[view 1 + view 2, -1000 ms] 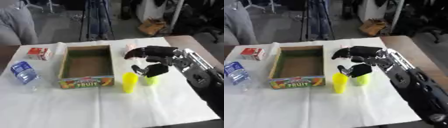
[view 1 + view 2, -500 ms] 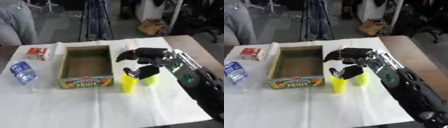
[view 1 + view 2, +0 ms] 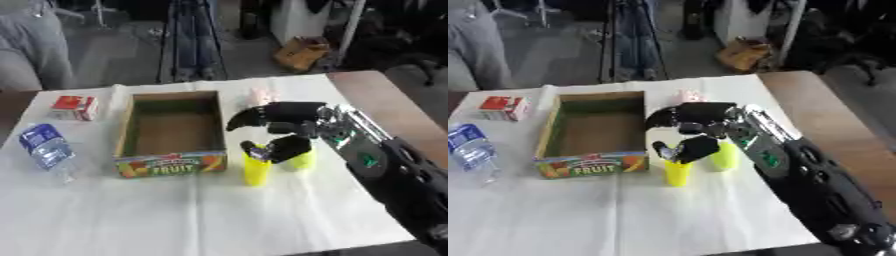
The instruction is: Pick up objects on the table and place them in the box.
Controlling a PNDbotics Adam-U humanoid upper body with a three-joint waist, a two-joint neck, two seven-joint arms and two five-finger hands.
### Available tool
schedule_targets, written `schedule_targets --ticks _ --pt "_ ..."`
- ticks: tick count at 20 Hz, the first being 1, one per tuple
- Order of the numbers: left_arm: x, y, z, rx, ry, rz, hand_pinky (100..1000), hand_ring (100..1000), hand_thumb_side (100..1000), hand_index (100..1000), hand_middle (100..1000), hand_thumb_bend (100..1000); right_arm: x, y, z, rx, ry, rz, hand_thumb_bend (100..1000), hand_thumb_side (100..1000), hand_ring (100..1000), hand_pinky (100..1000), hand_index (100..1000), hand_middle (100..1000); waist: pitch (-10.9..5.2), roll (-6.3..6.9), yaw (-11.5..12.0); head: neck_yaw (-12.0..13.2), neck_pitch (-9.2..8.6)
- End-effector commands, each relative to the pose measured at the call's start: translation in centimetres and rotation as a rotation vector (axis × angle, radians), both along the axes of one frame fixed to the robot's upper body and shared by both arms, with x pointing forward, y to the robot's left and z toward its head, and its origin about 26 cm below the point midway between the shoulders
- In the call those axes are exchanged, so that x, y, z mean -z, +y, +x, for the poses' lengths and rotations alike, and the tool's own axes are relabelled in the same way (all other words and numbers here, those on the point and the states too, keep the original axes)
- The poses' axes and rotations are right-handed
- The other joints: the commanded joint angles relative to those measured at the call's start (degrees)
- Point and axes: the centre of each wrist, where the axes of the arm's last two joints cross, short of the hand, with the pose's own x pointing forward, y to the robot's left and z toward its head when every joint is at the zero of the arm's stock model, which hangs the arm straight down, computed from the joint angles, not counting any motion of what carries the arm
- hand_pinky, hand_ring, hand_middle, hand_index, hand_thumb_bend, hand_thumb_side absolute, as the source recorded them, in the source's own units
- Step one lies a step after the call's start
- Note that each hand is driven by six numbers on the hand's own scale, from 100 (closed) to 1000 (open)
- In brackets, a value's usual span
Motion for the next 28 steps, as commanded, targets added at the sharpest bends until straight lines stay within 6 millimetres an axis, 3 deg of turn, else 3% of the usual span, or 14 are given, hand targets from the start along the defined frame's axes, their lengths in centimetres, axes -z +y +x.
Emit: schedule_targets --ticks 1,10,28 --pt "-0.9 -0.1 -0.1 0.010 -0.025 0.018 546 799 759 814 784 557 -0.9 0.0 -0.1 -0.003 -0.015 -0.018 100 905 884 790 973 924 -0.49 0.12 -0.11 -0.02 0.32" --pt "-0.8 -0.1 -0.1 0.007 -0.022 0.019 545 799 761 814 785 556 -0.6 -0.8 -0.8 0.004 0.028 -0.069 100 1000 904 803 985 949 -0.45 0.00 -0.18 0.11 0.47" --pt "-0.9 -0.1 -0.1 0.012 -0.025 0.019 544 799 760 814 785 556 0.4 -1.3 -0.9 0.020 0.061 -0.199 100 1000 921 826 986 962 -0.37 0.10 -0.19 -0.13 0.32"
